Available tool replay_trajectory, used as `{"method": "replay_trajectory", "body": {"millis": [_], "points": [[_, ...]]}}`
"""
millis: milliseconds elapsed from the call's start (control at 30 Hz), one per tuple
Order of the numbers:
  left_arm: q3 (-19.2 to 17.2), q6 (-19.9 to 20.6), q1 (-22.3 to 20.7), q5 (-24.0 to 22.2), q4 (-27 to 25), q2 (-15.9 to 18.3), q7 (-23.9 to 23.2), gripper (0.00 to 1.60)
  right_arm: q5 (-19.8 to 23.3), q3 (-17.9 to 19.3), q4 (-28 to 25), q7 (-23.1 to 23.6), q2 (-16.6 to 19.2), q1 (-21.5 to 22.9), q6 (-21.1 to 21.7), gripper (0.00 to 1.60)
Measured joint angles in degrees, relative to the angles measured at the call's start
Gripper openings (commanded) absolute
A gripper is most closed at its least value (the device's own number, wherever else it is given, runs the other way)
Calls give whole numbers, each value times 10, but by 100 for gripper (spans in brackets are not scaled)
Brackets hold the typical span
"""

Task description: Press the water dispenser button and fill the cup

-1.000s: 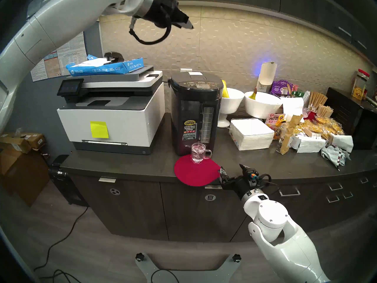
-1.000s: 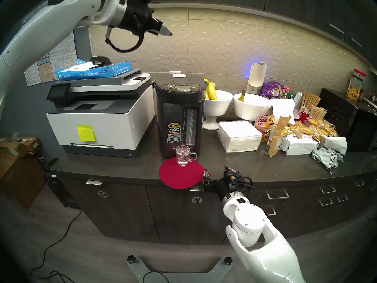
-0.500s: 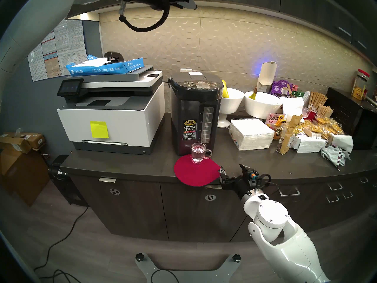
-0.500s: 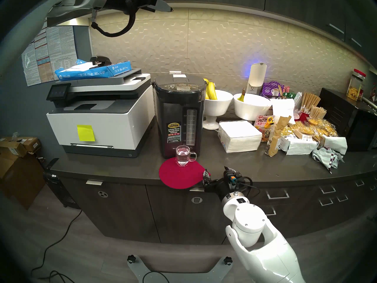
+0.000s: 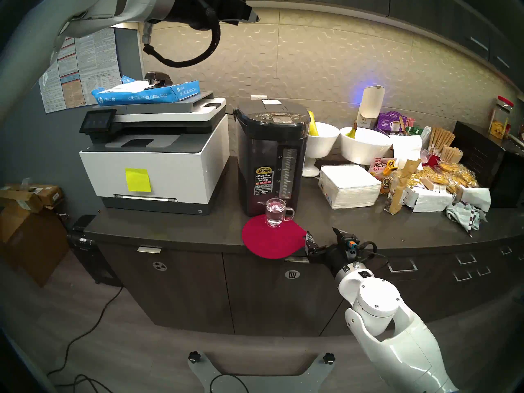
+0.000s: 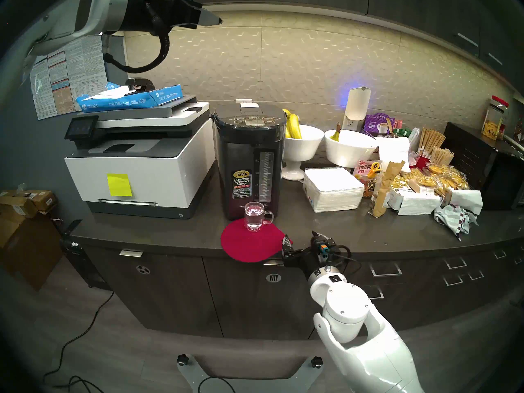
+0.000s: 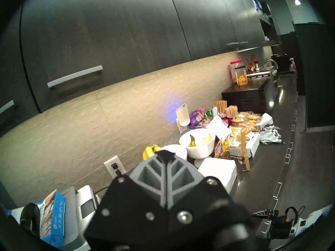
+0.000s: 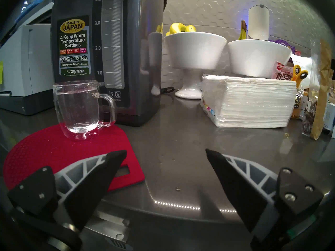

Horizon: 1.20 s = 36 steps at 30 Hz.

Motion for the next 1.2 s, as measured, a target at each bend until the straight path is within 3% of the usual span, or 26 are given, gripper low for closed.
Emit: {"method": "replay_trajectory", "body": {"millis": [300, 633, 667, 700, 733, 1067, 1200], "points": [[-17, -61, 36, -46, -62, 56, 74, 0, -1, 0, 0, 1, -1, 0, 0, 160], [-28, -156, 84, -91, -150, 127, 184, 0, -1, 1, 0, 1, -1, 0, 0, 160], [-27, -163, 88, -92, -158, 133, 193, 44, -1, 1, 0, 1, -2, 0, 0, 160], [-27, -169, 91, -92, -163, 137, 200, 124, -1, 1, 0, 1, -2, 0, 0, 160], [-27, -180, 98, -93, -173, 144, 213, 160, -1, 1, 0, 1, -2, 0, 0, 160], [-21, -270, 136, -64, -224, 180, 316, 160, -2, 3, -1, 2, -2, -1, 1, 160], [-17, -298, 145, -53, -228, 188, 334, 160, -2, 3, -2, 2, -2, -1, 1, 160]]}}
